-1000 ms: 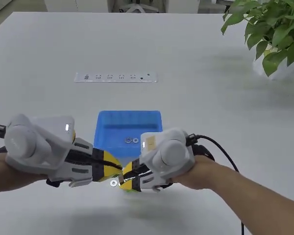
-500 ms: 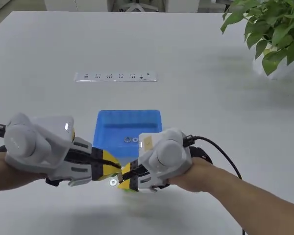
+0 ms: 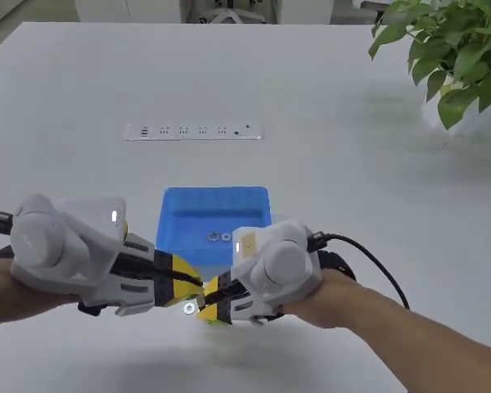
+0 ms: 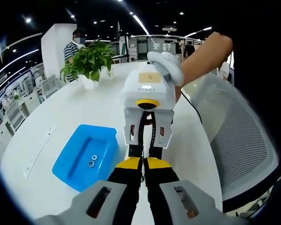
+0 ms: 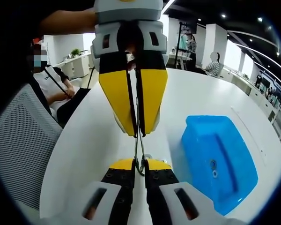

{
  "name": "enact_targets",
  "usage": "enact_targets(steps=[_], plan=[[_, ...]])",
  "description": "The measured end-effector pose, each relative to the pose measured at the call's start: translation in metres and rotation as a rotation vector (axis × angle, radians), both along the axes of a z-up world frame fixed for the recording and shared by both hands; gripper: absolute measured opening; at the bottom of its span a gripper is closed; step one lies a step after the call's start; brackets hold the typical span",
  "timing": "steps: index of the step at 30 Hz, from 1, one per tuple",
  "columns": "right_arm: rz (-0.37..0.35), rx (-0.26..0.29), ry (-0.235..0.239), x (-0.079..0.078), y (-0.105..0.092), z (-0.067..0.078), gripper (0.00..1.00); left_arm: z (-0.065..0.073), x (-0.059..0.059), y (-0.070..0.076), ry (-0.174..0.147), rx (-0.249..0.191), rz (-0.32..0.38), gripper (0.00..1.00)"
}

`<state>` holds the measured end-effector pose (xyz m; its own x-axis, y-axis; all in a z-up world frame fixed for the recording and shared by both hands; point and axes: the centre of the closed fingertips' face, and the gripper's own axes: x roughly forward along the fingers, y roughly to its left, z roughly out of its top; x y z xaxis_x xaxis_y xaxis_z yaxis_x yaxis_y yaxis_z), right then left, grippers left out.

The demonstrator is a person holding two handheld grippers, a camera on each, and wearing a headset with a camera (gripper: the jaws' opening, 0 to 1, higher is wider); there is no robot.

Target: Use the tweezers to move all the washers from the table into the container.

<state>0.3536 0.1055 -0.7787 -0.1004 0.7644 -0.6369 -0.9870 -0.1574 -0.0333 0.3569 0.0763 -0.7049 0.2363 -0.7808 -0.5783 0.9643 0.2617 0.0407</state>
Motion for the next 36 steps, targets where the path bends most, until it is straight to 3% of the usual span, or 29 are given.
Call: enact_targets(steps=[8, 11, 21, 36], plan=[[0.003, 0.005, -0.006, 0.000, 0.000, 0.006, 0.09, 0.005, 0.001, 0.004, 0.009, -0.014, 0.030, 0.14], [0.007, 0.004, -0.012, 0.000, 0.000, 0.008, 0.09, 0.004, 0.000, 0.007, 0.029, -0.016, 0.051, 0.22], [0.019, 0.008, -0.022, 0.000, -0.002, 0.019, 0.09, 0.006, -0.005, 0.015, 0.054, -0.055, 0.113, 0.31], [0.020, 0.034, -0.053, 0.010, -0.003, 0.047, 0.09, 0.016, -0.006, 0.034, 0.051, -0.115, 0.252, 0.54]])
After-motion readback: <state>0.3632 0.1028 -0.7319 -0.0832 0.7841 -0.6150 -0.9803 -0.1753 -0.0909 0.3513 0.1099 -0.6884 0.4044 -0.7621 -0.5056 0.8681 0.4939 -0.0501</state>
